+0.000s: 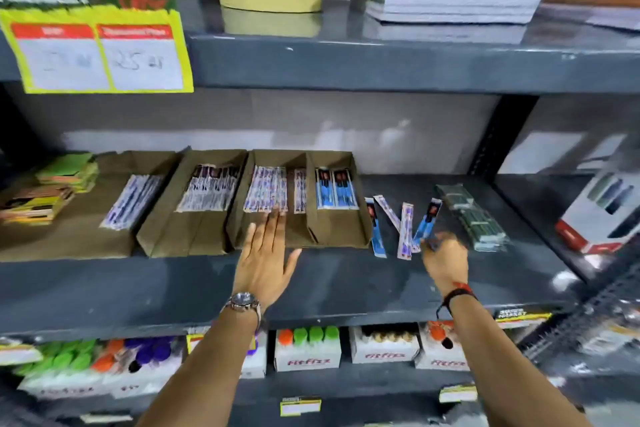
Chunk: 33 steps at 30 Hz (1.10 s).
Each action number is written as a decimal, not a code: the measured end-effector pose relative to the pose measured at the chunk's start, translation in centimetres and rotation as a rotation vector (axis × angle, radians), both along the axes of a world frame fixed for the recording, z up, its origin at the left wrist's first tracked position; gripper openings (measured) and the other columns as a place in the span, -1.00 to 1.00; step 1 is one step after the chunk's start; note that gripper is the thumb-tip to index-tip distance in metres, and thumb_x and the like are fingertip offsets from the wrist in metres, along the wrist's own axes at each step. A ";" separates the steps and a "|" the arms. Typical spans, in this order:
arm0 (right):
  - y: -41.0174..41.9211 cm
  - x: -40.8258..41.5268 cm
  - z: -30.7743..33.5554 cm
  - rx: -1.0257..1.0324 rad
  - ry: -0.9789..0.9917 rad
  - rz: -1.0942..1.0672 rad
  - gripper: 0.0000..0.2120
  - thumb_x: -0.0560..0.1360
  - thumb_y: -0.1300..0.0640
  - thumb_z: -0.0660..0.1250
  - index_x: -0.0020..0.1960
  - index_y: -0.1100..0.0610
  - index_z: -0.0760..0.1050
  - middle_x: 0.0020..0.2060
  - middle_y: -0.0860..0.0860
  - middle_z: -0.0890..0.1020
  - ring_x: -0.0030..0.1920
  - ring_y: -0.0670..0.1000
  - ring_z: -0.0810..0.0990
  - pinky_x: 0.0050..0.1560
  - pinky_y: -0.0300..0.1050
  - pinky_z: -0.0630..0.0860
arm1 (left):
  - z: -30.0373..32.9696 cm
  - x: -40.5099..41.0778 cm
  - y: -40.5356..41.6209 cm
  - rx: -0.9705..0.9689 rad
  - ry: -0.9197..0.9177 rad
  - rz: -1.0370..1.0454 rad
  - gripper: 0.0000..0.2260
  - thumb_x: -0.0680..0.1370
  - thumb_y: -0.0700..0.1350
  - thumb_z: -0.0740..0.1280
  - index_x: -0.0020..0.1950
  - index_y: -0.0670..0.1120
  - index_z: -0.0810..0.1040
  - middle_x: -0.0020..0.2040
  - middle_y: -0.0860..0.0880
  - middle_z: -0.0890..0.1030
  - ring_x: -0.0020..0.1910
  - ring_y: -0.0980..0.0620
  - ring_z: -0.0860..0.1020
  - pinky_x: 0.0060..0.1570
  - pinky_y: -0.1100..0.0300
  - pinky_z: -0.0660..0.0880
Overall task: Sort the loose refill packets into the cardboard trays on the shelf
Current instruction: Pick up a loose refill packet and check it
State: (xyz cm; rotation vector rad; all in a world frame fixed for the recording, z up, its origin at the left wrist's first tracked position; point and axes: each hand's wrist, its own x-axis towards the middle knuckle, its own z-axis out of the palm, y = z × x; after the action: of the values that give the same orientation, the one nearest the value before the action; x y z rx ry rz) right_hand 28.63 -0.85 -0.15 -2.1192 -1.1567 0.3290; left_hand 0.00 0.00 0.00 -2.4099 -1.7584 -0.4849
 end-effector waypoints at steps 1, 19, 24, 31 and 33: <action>0.5 -0.2 0.0 -0.015 0.059 -0.032 -0.72 0.45 0.20 0.33 0.05 0.39 0.52 0.03 0.33 0.61 0.04 0.30 0.58 -0.11 -0.03 0.47 | -0.6 -0.4 0.6 0.010 -0.025 -0.007 -0.33 0.56 0.17 -0.25 0.33 -0.32 0.29 0.33 -0.24 0.40 0.32 -0.15 0.33 0.37 0.13 -0.18; 1.3 -1.5 0.0 0.037 -0.028 -0.098 -0.82 0.48 0.33 0.23 0.01 0.39 0.53 0.02 0.32 0.63 -0.03 0.28 0.60 -0.12 -0.13 0.41 | -5.4 -2.9 3.6 -0.274 -0.105 -0.177 -0.02 0.31 0.44 -0.38 0.43 -0.23 0.14 0.47 -0.16 0.14 0.44 -0.07 0.09 0.34 0.17 -0.10; 1.3 -1.6 4.6 0.153 0.087 0.225 -0.81 0.47 0.34 0.27 -0.17 0.08 0.55 -0.25 0.10 0.61 -0.31 -0.06 0.52 -0.35 -0.43 0.37 | -2.0 -2.2 3.8 -0.427 -0.841 -0.065 -0.41 0.50 0.19 0.13 0.43 -0.10 0.19 0.36 0.04 0.33 0.35 0.06 0.27 0.30 0.23 0.20; 2.5 -4.0 8.1 0.040 0.262 0.630 -0.65 0.49 0.34 0.27 -0.28 -0.09 0.53 -0.25 -0.10 0.62 -0.16 -0.05 0.51 -0.04 -0.18 0.40 | 4.8 -0.5 4.7 -0.562 -1.375 -0.163 -0.89 0.55 -0.19 0.22 -0.09 -0.13 0.53 -0.06 -0.01 0.60 -0.29 0.13 0.63 -0.10 0.28 0.56; 3.0 -4.0 8.4 0.041 0.257 0.642 -0.65 0.48 0.35 0.28 -0.27 -0.09 0.53 -0.23 -0.09 0.62 -0.12 -0.02 0.53 0.04 -0.12 0.42 | 4.9 -0.3 4.9 -0.545 -1.329 -0.140 -0.86 0.54 -0.25 0.23 -0.19 -0.14 0.52 -0.16 -0.05 0.60 -0.33 0.17 0.62 -0.16 0.30 0.58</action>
State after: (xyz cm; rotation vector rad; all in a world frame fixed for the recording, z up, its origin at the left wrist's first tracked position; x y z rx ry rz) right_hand 24.59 2.13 8.27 -1.5610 -1.6390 0.8305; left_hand -0.34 4.87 4.94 -2.7290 -2.2783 -2.2909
